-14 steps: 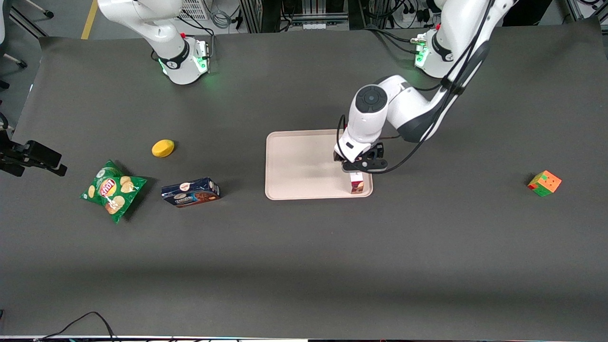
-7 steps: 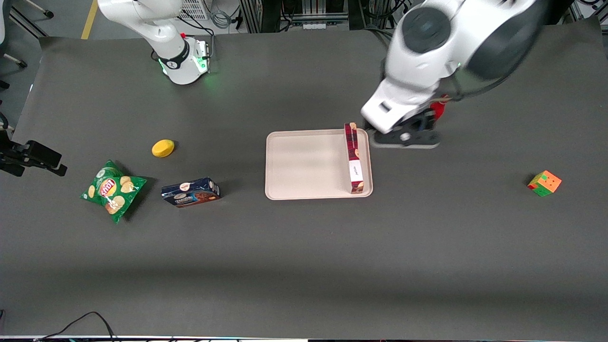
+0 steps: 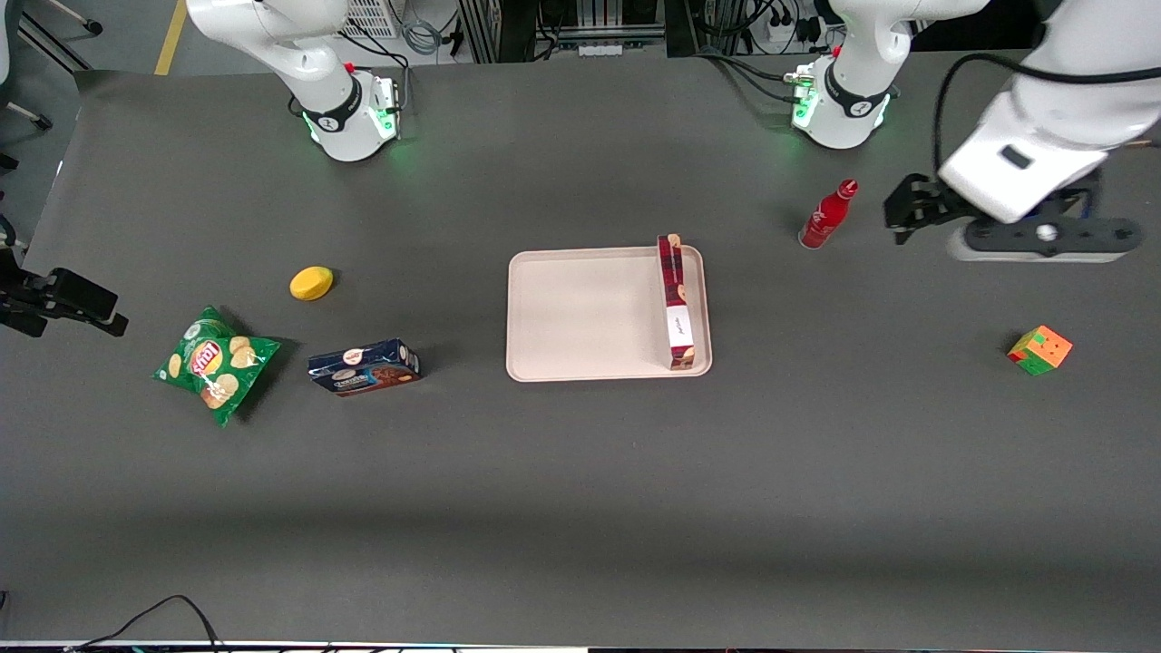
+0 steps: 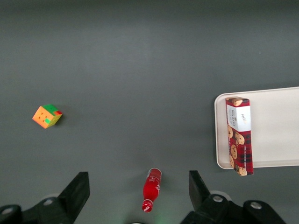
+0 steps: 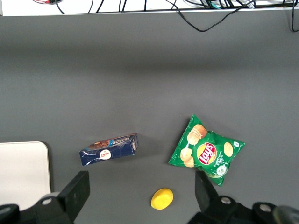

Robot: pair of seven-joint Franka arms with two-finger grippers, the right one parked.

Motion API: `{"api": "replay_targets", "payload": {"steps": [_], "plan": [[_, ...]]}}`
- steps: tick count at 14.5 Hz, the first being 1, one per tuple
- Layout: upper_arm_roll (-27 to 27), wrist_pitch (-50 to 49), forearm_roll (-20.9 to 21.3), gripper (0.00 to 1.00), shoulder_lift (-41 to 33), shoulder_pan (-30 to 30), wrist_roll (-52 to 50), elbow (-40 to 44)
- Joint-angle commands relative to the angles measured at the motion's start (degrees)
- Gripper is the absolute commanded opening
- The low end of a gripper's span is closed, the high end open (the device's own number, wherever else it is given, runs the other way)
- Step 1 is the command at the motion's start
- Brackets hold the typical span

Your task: Place red cookie box on tray

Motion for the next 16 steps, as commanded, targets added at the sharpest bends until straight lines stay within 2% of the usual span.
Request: {"api": "replay_targets", "payload": {"steps": [1,2,5,10,16], "plan": [[6.1,9.6,-3.4,0.94,-8.9,-1.1,3.3,-14.4],[8.4,12.3,-5.9,0.94,-10.7,-1.2,5.7,-17.6],[9.6,14.8,-8.2,0.94,-10.1,-1.4,4.4,-19.3],[9.7,15.7,-8.7,1.00,-8.9,-1.3,3.9,-18.8],[9.8,15.2,-8.0,1.00,-7.4,-1.1,4.6,-17.2]]}}
